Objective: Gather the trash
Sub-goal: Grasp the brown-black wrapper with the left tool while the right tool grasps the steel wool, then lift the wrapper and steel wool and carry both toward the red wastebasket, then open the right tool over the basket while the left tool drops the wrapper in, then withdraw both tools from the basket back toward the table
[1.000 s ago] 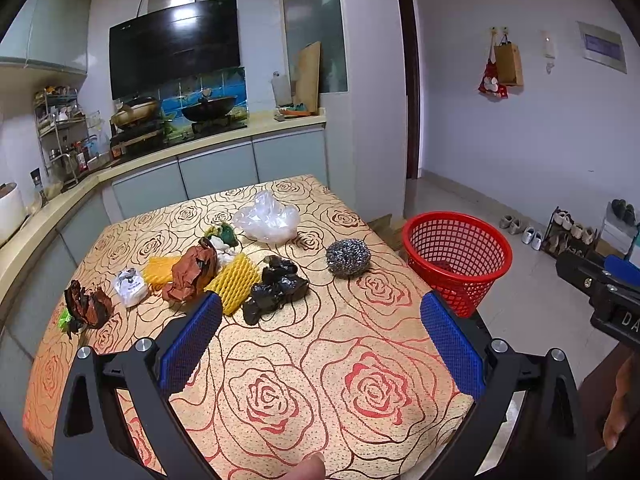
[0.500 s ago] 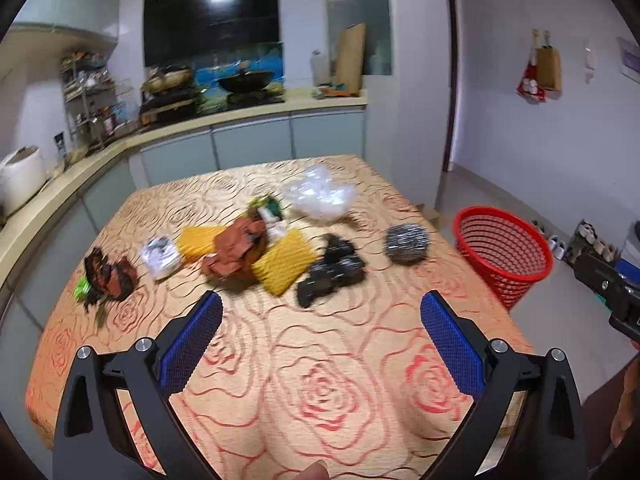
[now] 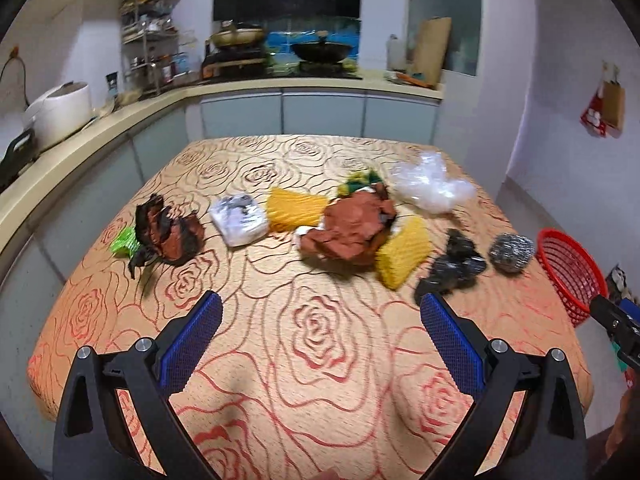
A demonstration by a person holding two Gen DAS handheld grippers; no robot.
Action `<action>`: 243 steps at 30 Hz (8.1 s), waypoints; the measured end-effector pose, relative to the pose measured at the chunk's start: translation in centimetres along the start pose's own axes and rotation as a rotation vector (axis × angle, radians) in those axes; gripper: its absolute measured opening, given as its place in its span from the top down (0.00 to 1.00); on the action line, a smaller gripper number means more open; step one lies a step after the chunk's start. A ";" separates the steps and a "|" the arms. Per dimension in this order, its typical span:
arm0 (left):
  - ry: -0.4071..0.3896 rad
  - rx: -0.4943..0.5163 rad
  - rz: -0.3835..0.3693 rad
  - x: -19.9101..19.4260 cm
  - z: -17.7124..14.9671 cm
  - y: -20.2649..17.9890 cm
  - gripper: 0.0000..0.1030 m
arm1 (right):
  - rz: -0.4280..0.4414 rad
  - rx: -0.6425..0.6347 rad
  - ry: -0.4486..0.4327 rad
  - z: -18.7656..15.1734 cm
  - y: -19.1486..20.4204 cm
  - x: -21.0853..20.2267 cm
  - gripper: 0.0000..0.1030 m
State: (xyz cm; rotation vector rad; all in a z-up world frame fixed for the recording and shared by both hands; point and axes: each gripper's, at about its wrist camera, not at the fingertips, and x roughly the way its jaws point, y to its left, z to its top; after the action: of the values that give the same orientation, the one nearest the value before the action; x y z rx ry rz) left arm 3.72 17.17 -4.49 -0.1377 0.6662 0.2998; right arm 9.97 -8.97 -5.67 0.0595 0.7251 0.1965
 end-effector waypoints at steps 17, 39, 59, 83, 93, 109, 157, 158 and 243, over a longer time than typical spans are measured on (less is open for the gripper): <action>-0.013 -0.068 0.145 3.5 2.6 6.5 0.07 | 0.020 -0.002 0.096 3.5 0.1 7.7 0.05; 0.067 -0.052 0.193 12.3 6.4 12.8 0.26 | 0.020 -0.072 0.111 6.1 3.2 12.3 0.05; 0.057 0.008 0.171 12.8 6.5 12.2 1.00 | 0.051 -0.094 0.146 6.0 4.0 14.2 0.26; -0.055 -0.053 0.047 5.6 7.5 13.1 1.00 | 0.087 -0.080 0.113 6.4 3.0 12.7 0.56; -0.006 -0.060 0.072 7.4 7.3 14.1 0.82 | 0.099 -0.076 0.098 6.6 2.4 11.5 0.56; 0.109 0.046 0.158 13.4 6.3 14.2 0.36 | 0.106 -0.089 0.100 6.8 3.7 11.6 0.56; -0.126 0.106 -0.016 3.9 10.6 2.8 0.74 | 0.094 -0.002 -0.070 9.2 -1.7 4.2 0.56; -0.129 0.115 -0.033 3.8 10.7 2.0 0.74 | 0.086 0.005 -0.075 9.3 -2.2 4.0 0.56; 0.090 0.419 -0.667 10.6 6.8 -31.0 0.32 | -0.139 0.254 0.007 8.1 -19.4 5.9 0.38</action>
State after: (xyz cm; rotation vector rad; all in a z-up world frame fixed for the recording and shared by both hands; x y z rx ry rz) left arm 25.48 -8.31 -4.93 0.0325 0.7208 -0.4892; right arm 22.72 -26.72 -5.82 0.2500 0.7552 -0.0291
